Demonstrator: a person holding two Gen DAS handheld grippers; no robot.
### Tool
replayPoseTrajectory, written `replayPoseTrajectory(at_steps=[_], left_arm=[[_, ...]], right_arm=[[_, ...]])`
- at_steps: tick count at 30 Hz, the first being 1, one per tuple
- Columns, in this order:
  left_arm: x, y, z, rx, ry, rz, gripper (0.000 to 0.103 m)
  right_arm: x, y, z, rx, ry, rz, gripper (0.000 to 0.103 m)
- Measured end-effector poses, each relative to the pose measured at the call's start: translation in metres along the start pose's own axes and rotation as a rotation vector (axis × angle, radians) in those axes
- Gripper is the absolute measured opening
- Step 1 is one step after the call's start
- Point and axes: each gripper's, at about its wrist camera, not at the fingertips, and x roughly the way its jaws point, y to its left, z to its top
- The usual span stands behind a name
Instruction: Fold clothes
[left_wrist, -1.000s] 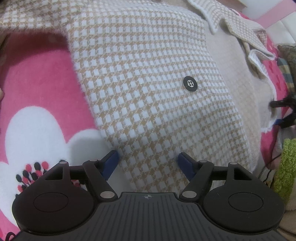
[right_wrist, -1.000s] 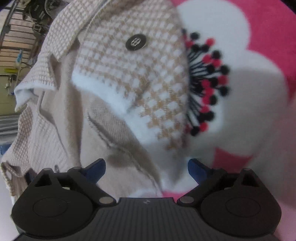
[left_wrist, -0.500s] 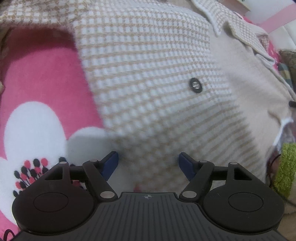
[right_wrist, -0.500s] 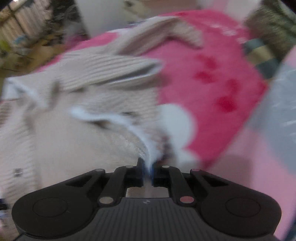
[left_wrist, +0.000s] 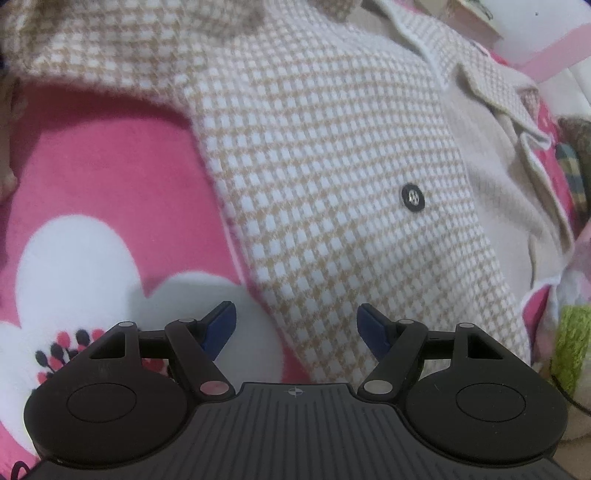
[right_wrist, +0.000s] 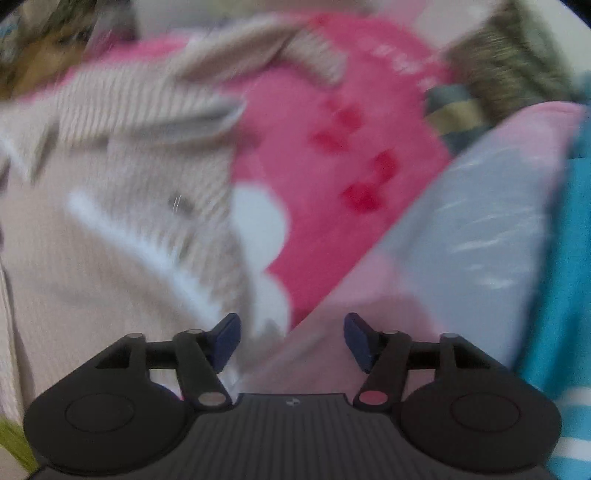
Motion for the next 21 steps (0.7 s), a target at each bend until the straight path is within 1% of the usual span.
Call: replayPoseTrajectory(at_steps=[1,3,4,5,7,8,10,12,14,15,17,19,20,21], left_arm=[[-0.002,0.001,0.001,-0.002,-0.010,0.001,0.073],[-0.006,0.003,0.004,-0.003,-0.026,0.006,0.073],[-0.009,0.004,0.006,0.002,-0.036,0.015,0.072],[-0.013,0.004,0.008,0.010,-0.054,0.033,0.072],[-0.021,0.006,0.014,0.025,-0.090,0.071,0.072],[-0.024,0.006,0.018,0.029,-0.114,0.095,0.072],[-0.032,0.006,0.027,0.041,-0.166,0.138,0.071],[-0.038,0.006,0.037,0.062,-0.221,0.170,0.071],[-0.042,0.005,0.047,0.088,-0.272,0.191,0.071],[-0.043,0.006,0.052,0.099,-0.295,0.195,0.071],[-0.043,0.007,0.062,0.117,-0.336,0.190,0.071],[-0.041,0.008,0.071,0.129,-0.370,0.173,0.070],[-0.036,0.008,0.077,0.127,-0.377,0.162,0.070],[-0.032,0.009,0.083,0.124,-0.384,0.153,0.070]], right_arm=[[-0.012,-0.002,0.009,0.030,-0.032,0.036,0.068],[-0.028,0.002,0.021,0.077,-0.075,0.158,0.068],[-0.031,0.014,0.031,0.076,-0.088,0.235,0.067],[-0.031,0.034,0.042,0.048,-0.096,0.315,0.065],[-0.026,0.089,0.062,-0.079,-0.104,0.431,0.064],[-0.022,0.128,0.072,-0.174,-0.107,0.480,0.062],[-0.013,0.196,0.089,-0.333,-0.112,0.549,0.056],[-0.004,0.264,0.103,-0.473,-0.113,0.620,0.047],[0.009,0.327,0.116,-0.598,-0.097,0.631,0.043],[0.017,0.356,0.122,-0.654,-0.086,0.627,0.039],[0.036,0.403,0.136,-0.730,-0.056,0.576,0.038],[0.061,0.429,0.151,-0.778,-0.057,0.515,0.037],[0.074,0.436,0.162,-0.786,-0.074,0.478,0.032],[0.084,0.440,0.175,-0.786,-0.114,0.440,0.027]])
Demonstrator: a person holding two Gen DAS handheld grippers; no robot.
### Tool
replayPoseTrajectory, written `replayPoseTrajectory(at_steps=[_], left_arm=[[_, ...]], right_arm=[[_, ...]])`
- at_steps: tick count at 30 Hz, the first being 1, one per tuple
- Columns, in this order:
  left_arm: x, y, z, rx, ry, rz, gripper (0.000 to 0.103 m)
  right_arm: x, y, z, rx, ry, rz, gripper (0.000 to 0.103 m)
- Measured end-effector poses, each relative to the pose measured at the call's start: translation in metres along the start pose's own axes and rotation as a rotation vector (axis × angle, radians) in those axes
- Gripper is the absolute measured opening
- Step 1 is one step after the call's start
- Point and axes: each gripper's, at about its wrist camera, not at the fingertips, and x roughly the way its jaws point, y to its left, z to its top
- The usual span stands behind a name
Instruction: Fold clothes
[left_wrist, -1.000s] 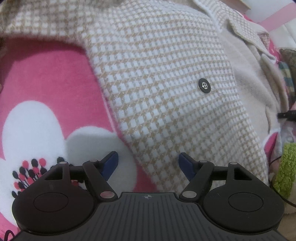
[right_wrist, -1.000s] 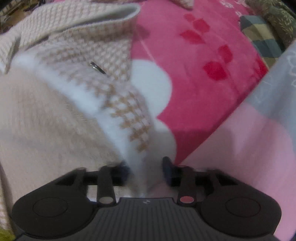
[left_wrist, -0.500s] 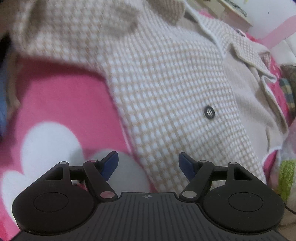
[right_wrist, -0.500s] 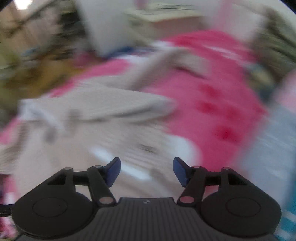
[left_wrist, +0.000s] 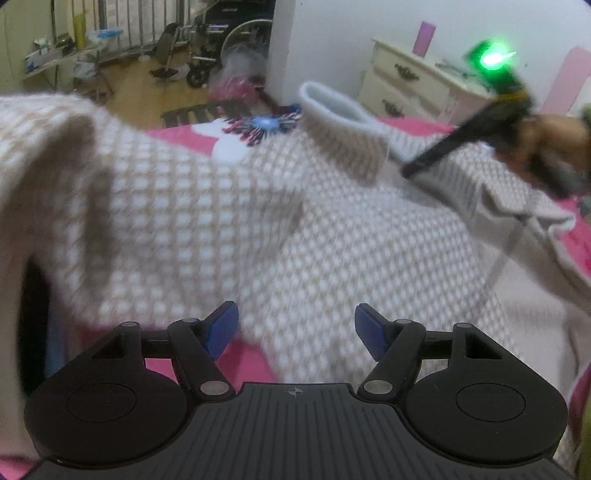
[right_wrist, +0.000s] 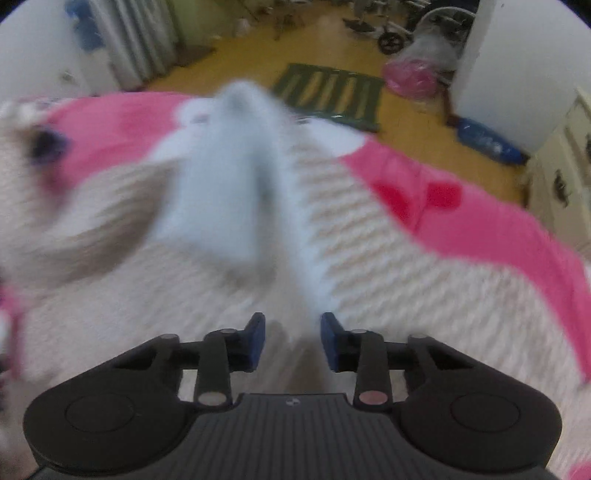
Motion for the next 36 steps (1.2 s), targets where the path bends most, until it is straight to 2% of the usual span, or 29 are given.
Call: replayPoseTrajectory(at_steps=[2,4,7,11,12,13,15,16,19,21,22,23,25,26,30,36], left_arm=[[0.015,0.007,0.007,-0.030,-0.004,0.026,0.070],[0.029,0.017,0.014,-0.082,-0.008,0.065,0.070],[0.046,0.037,0.024,-0.191,-0.014,0.109,0.069],[0.051,0.060,0.030,-0.313,-0.044,0.154,0.065],[0.050,0.064,0.031,-0.336,-0.055,0.160,0.065],[0.050,0.068,0.031,-0.357,-0.067,0.165,0.064],[0.051,0.074,0.031,-0.392,-0.077,0.186,0.063],[0.051,0.077,0.031,-0.409,-0.082,0.197,0.063],[0.053,0.082,0.030,-0.433,-0.080,0.235,0.060],[0.054,0.082,0.027,-0.430,-0.084,0.254,0.060],[0.054,0.082,0.026,-0.428,-0.087,0.263,0.060],[0.053,0.080,0.024,-0.427,-0.090,0.269,0.060],[0.050,0.078,0.021,-0.421,-0.095,0.281,0.060],[0.051,0.079,0.021,-0.417,-0.099,0.290,0.059],[0.050,0.081,0.019,-0.411,-0.110,0.316,0.058],[0.058,0.088,0.029,-0.418,-0.123,0.338,0.057]], right_arm=[[0.012,-0.027,0.022,0.036,-0.077,-0.096,0.024],[0.013,-0.060,0.040,0.162,-0.184,-0.178,0.025],[-0.009,-0.100,0.044,0.373,-0.335,-0.184,0.026],[-0.048,-0.094,0.026,0.341,-0.444,-0.020,0.028],[-0.058,-0.089,0.019,0.342,-0.465,0.065,0.029],[-0.066,-0.084,0.012,0.335,-0.465,0.154,0.031],[-0.068,-0.062,0.001,0.275,-0.409,0.302,0.060],[-0.068,-0.050,-0.003,0.234,-0.380,0.356,0.063],[-0.045,-0.012,-0.004,0.057,-0.315,0.236,0.063],[-0.020,-0.008,0.001,0.056,-0.269,0.159,0.067],[-0.003,-0.008,0.005,0.066,-0.232,0.150,0.067],[0.013,-0.009,0.008,0.079,-0.196,0.149,0.065],[0.032,-0.017,0.010,0.134,-0.150,0.228,0.016],[0.033,-0.017,0.012,0.155,-0.161,0.257,0.006],[0.005,-0.010,0.030,0.133,-0.303,0.192,0.005],[-0.003,-0.024,0.061,0.143,-0.387,0.162,0.005]])
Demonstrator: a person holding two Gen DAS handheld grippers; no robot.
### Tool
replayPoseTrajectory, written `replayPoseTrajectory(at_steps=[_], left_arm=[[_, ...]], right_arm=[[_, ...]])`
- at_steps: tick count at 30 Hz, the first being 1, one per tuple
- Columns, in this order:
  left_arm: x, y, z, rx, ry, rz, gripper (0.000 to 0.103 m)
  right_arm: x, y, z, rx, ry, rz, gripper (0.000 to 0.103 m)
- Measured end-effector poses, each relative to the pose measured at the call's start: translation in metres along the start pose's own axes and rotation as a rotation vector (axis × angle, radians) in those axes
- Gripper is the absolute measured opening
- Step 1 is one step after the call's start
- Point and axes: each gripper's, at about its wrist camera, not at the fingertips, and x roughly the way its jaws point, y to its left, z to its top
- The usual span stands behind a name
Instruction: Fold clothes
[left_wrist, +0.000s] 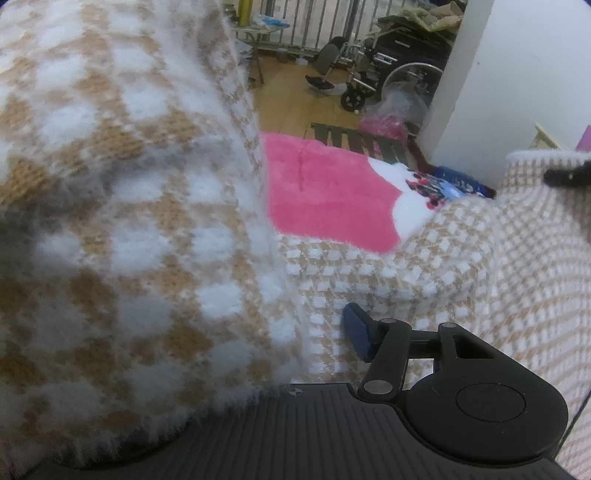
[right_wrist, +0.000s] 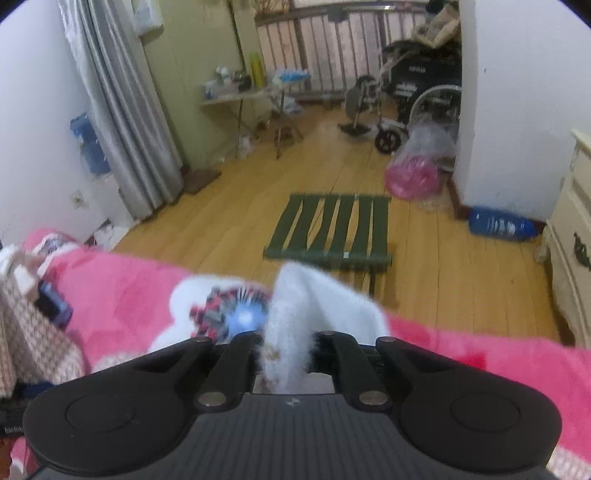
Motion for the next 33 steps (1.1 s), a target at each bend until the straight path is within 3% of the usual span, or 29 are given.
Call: replayPoseTrajectory(at_steps=[6,9,11,13,15,19,22,27,30,33], left_arm=[[0.006,-0.003,0.004,0.008,-0.023,0.018,0.056],[0.009,-0.008,0.001,0.035,-0.033,0.031,0.057],[0.007,-0.009,0.000,0.048,-0.031,0.030,0.057],[0.004,-0.010,0.000,0.055,-0.025,0.022,0.058],[-0.005,-0.007,0.003,0.042,-0.018,-0.010,0.062],[-0.039,-0.003,0.000,0.048,-0.033,-0.082,0.069],[-0.072,-0.006,-0.007,0.086,-0.064,-0.120,0.074],[-0.118,-0.010,-0.031,0.115,0.002,-0.192,0.074],[-0.132,-0.007,-0.054,0.085,0.117,-0.246,0.074],[-0.137,0.000,-0.084,0.066,0.247,-0.284,0.074]], right_arm=[[0.028,-0.002,0.018,0.020,-0.051,-0.028,0.005],[0.061,-0.012,0.005,0.008,0.018,-0.101,0.006],[0.084,-0.023,-0.009,0.033,0.099,-0.152,0.014],[0.084,-0.028,-0.015,0.067,0.089,-0.160,0.023],[0.071,-0.035,-0.012,0.122,0.067,-0.153,0.042],[0.012,-0.047,-0.006,0.172,-0.023,-0.129,0.053],[-0.050,-0.057,-0.012,0.204,-0.040,-0.061,0.053],[-0.133,-0.051,-0.078,0.290,0.172,0.120,0.053],[-0.169,-0.032,-0.148,0.314,0.320,0.205,0.053],[-0.188,-0.022,-0.217,0.381,0.412,0.238,0.053]])
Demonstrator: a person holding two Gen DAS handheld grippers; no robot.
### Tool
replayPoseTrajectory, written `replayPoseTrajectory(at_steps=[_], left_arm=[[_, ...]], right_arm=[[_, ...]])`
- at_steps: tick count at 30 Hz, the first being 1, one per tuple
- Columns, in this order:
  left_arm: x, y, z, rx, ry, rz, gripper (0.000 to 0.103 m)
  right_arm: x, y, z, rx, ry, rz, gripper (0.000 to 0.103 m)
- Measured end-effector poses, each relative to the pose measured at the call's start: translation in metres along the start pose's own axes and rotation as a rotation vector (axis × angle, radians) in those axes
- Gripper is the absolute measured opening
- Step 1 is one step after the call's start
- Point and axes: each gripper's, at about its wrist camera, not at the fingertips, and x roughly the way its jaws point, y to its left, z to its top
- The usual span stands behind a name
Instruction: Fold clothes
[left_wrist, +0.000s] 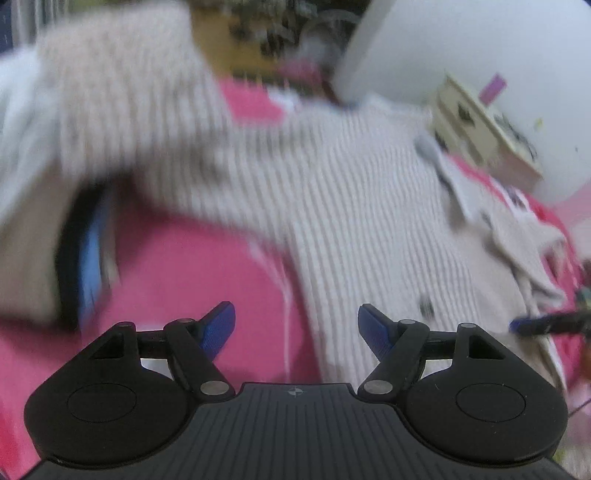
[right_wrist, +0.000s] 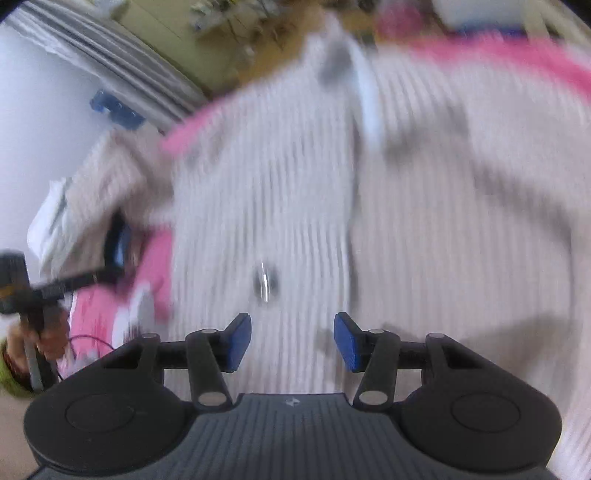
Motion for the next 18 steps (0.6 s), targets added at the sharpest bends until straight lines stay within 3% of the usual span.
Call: replayPoseTrajectory(at_steps=[4,7,10,12,15,18], left_arm=[[0.011,-0.003,-0.026,0.006,0.141,-0.040,0.074],[0.011,-0.006,-0.039,0.020,0.178,-0.065,0.074],[0.012,-0.009,-0.042,0.047,0.197,-0.067,0.074],[0.016,-0.014,-0.045,0.069,0.214,-0.055,0.074],[0.025,-0.020,-0.050,0.118,0.235,-0.017,0.074],[0.030,-0.024,-0.055,0.153,0.257,-0.009,0.074]], right_arm=[[0.012,-0.037,-0.060,0.203,-0.003,0.051,0.053],[0.024,-0.044,-0.080,0.272,-0.017,0.117,0.047],[0.027,-0.001,-0.075,0.072,-0.048,0.168,0.047],[0.028,0.038,-0.068,-0.144,-0.063,0.164,0.047],[0.033,0.069,-0.065,-0.350,-0.066,0.134,0.047],[0.038,0.054,-0.061,-0.262,-0.052,0.125,0.047]])
